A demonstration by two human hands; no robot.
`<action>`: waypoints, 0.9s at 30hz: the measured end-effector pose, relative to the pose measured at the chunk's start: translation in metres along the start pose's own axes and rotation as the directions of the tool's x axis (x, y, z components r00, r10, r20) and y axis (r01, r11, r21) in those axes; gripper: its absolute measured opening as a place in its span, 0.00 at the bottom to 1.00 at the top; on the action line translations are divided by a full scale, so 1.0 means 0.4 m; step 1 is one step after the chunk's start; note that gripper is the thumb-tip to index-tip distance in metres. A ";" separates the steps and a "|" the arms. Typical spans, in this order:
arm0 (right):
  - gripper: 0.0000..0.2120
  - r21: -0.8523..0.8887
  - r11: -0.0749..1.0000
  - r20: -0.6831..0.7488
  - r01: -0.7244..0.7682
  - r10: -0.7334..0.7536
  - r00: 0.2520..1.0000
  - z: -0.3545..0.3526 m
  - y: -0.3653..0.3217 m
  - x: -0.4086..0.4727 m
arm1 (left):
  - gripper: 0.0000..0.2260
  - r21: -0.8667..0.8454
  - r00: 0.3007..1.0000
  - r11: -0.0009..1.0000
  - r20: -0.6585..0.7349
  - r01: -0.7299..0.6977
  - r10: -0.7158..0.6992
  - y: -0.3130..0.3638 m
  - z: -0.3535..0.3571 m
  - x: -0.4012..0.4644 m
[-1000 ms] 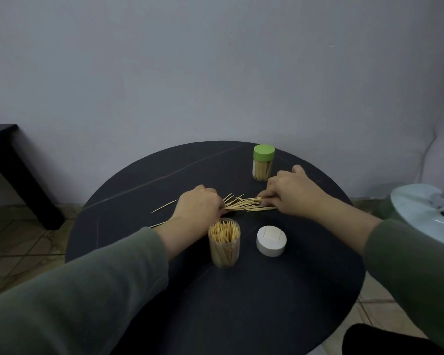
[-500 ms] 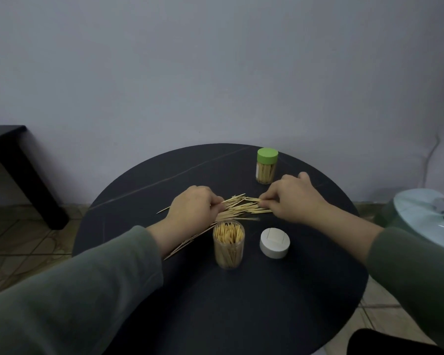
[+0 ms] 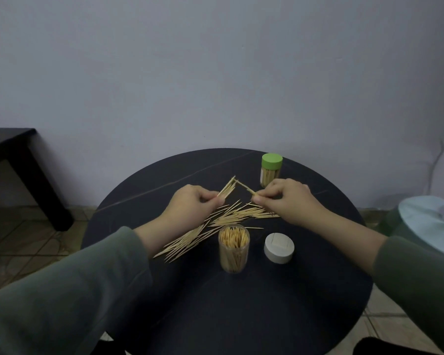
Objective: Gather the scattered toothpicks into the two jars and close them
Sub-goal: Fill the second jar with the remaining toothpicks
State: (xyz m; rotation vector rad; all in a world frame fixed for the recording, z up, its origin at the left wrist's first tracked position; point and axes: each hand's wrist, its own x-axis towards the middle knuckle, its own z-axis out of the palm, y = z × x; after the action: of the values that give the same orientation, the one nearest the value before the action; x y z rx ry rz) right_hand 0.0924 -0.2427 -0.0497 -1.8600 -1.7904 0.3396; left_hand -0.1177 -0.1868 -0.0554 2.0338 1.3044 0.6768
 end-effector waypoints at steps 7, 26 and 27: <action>0.11 0.540 0.842 0.005 0.013 -0.018 1.000 -0.002 -0.083 -0.037 | 0.11 -0.510 0.998 0.858 0.041 0.058 -0.043 0.069 -0.022 -0.069; 0.12 0.436 0.900 0.048 0.027 -0.053 0.997 0.044 -0.100 -0.121 | 0.09 -0.632 0.997 0.771 0.062 0.071 -0.040 0.017 0.025 -0.171; 0.13 0.401 0.915 0.033 0.050 -0.069 0.997 0.044 -0.101 -0.123 | 0.09 -0.620 0.999 0.783 0.047 0.047 -0.024 0.015 0.027 -0.173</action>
State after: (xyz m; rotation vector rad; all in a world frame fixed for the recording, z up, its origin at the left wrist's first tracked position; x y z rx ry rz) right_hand 0.0445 -0.2883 -0.0514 -1.5164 -1.6522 0.6766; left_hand -0.1331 -0.2549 -0.0644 1.4623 0.9217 0.9062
